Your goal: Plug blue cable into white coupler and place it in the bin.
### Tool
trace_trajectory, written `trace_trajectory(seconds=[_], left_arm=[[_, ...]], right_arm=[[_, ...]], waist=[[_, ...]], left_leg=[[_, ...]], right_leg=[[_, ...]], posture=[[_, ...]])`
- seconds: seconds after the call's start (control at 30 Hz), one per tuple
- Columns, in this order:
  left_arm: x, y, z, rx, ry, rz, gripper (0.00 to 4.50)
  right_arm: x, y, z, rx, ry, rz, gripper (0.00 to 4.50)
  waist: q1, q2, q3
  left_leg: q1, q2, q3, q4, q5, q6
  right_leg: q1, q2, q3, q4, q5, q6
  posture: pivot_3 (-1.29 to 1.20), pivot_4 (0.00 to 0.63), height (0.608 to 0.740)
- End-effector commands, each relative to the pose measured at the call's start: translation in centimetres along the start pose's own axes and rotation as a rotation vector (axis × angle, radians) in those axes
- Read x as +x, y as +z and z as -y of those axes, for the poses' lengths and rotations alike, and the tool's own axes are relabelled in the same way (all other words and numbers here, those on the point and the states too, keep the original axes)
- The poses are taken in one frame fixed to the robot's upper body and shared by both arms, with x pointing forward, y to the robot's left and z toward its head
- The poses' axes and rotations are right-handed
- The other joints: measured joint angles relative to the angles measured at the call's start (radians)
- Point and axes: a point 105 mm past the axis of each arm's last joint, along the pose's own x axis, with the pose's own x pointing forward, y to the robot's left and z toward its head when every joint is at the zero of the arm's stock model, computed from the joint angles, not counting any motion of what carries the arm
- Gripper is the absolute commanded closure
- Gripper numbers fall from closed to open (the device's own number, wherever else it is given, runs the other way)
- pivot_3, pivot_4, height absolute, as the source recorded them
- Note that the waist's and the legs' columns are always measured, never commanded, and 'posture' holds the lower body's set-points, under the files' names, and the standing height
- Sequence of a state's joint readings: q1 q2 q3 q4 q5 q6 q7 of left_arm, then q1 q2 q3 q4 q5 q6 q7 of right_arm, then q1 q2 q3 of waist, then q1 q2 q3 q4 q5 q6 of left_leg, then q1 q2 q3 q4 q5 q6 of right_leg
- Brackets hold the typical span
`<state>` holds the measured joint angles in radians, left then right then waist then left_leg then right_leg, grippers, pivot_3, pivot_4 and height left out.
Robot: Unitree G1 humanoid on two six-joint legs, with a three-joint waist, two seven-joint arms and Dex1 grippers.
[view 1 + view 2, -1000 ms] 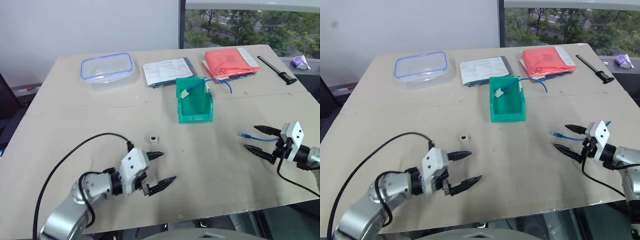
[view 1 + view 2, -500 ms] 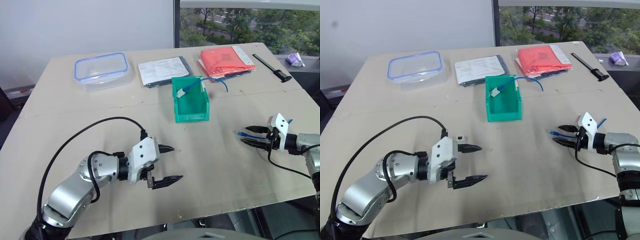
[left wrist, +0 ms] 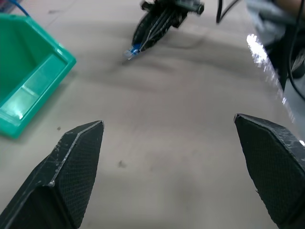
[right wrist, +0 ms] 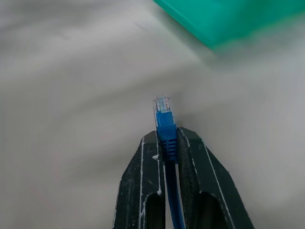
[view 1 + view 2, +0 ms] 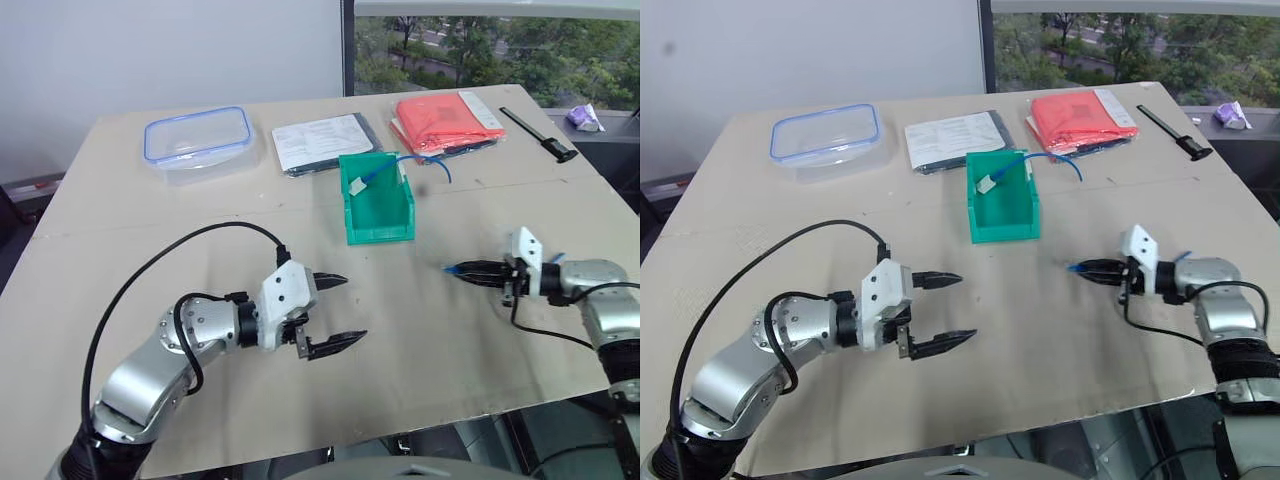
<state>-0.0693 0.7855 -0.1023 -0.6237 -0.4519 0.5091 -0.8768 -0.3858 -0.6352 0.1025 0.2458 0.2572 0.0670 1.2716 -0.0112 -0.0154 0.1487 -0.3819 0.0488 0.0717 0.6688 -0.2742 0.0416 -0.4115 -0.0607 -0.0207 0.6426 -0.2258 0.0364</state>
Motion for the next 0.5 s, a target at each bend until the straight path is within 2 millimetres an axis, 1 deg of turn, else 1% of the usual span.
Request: trace_trajectory(seconds=[0.03,0.13,0.27,0.33,0.4,0.43,0.47,0.5], left_arm=[[-0.7,0.6,-1.1,0.063,0.013,-0.009,0.0],[-1.3,0.6,-1.8,0.092,0.006,-0.048,0.0],[-1.4,0.6,-2.1,0.115,-0.008,-0.078,0.0],[-1.1,0.7,-2.2,0.124,-0.018,-0.089,0.0],[-0.6,0.8,-2.4,0.122,-0.028,-0.1,0.0],[-0.2,0.7,-2.5,0.118,-0.032,-0.116,0.0],[0.1,0.6,-2.5,0.115,-0.034,-0.129,0.0],[0.7,0.6,-2.5,0.119,-0.048,-0.137,0.0]], right_arm=[[2.6,2.2,-1.2,-0.071,0.085,0.006,4.46],[5.0,2.9,-1.9,-0.116,0.141,-0.014,4.46],[5.9,2.8,-1.4,-0.157,0.128,-0.039,4.46],[5.7,2.6,-1.2,-0.172,0.121,-0.047,3.73],[5.2,2.7,-1.2,-0.175,0.115,-0.042,3.14],[4.9,2.9,-1.2,-0.17,0.1,-0.032,2.73],[4.7,3.0,-1.1,-0.165,0.09,-0.025,2.17],[4.3,3.3,-0.9,-0.152,0.062,-0.009,1.78]], waist=[[0.001,0.0,0.0],[0.001,-0.001,0.002],[0.007,-0.002,0.002],[0.01,-0.002,0.003],[0.013,-0.002,0.003],[0.014,-0.002,0.003],[0.016,-0.002,0.003],[0.018,-0.003,0.003]], left_leg=[[0.0,0.0,0.0,0.0,0.0,0.0],[-0.001,0.0,0.001,0.001,0.0,0.0],[-0.002,-0.002,0.001,0.001,0.0,0.0],[-0.002,-0.002,0.001,0.001,0.0,0.0],[-0.002,-0.002,0.002,0.001,0.0,0.0],[-0.003,-0.002,0.002,0.001,0.0,0.0],[-0.003,-0.002,0.002,0.001,0.0,0.0],[-0.003,-0.002,0.002,0.001,0.0,0.0]], right_leg=[[0.0,0.0,0.0,0.0,0.0,-0.001],[-0.001,-0.001,0.0,-0.001,0.0,-0.001],[-0.001,-0.002,0.0,-0.001,-0.001,-0.001],[-0.001,-0.002,0.0,-0.001,-0.001,-0.001],[-0.001,-0.002,0.0,-0.001,-0.001,-0.001],[-0.001,-0.002,0.0,-0.001,0.0,-0.001],[-0.001,-0.002,0.0,-0.001,-0.001,-0.001],[-0.001,-0.002,0.0,-0.001,0.0,-0.001]], posture=[[0.0,0.15,0.74],[0.0,0.15,0.74],[0.0,0.15,0.74],[0.0,0.15,0.74],[0.0,0.15,0.74],[0.0,0.15,0.74],[0.0,0.15,0.74],[0.0,0.15,0.74]])
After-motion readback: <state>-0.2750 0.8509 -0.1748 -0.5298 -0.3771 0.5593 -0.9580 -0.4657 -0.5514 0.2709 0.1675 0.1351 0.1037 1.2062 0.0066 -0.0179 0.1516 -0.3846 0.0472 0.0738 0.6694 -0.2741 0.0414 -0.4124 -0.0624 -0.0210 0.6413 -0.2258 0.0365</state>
